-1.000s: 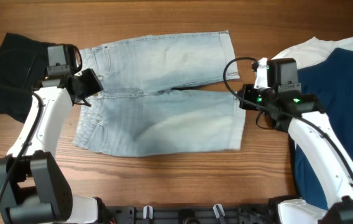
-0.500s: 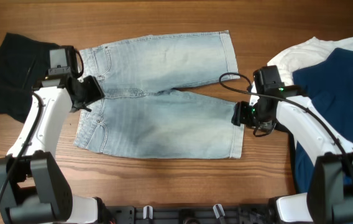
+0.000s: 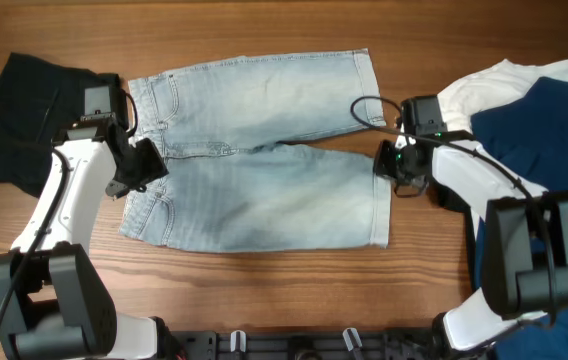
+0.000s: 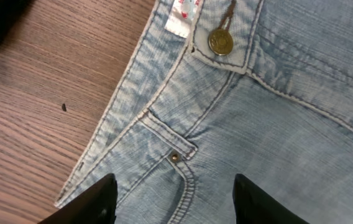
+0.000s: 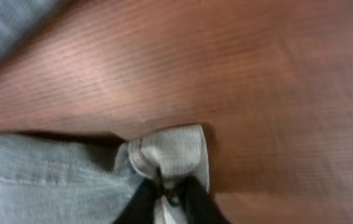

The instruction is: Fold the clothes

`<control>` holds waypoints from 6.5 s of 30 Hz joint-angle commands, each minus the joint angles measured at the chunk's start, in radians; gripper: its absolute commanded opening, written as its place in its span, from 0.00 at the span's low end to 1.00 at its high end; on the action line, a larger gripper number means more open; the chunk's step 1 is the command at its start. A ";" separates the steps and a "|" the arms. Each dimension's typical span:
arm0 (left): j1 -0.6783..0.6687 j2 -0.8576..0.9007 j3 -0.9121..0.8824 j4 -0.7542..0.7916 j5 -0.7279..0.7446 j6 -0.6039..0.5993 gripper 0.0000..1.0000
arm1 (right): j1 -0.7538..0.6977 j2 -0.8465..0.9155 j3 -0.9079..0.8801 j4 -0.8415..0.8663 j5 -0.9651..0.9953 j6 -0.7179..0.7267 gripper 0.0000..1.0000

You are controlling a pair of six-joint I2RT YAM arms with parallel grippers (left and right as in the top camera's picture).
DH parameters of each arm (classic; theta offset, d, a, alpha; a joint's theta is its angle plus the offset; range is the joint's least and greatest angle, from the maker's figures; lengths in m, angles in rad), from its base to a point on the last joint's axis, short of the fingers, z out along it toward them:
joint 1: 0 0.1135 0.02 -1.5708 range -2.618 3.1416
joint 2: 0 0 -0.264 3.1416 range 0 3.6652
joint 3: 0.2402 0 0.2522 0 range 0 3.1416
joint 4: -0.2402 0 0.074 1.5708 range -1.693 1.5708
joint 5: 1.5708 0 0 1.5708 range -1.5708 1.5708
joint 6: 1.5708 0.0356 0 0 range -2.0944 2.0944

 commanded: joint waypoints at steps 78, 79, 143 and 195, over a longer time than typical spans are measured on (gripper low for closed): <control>0.210 -0.247 -0.317 -0.006 0.263 -0.126 0.04 | -0.293 -0.560 -0.053 -0.577 -0.206 -0.101 0.04; 0.221 -0.293 -0.317 -0.027 0.263 -0.131 0.04 | -0.293 -0.594 -0.009 -0.611 -0.180 -0.092 0.04; 0.169 -0.447 -0.309 0.135 0.255 -0.227 0.04 | -0.149 -0.139 -0.222 -0.145 -0.437 -0.177 0.41; 0.169 -0.360 -0.309 0.479 0.184 -0.179 0.06 | -0.188 -0.137 0.117 0.098 -0.480 0.230 0.04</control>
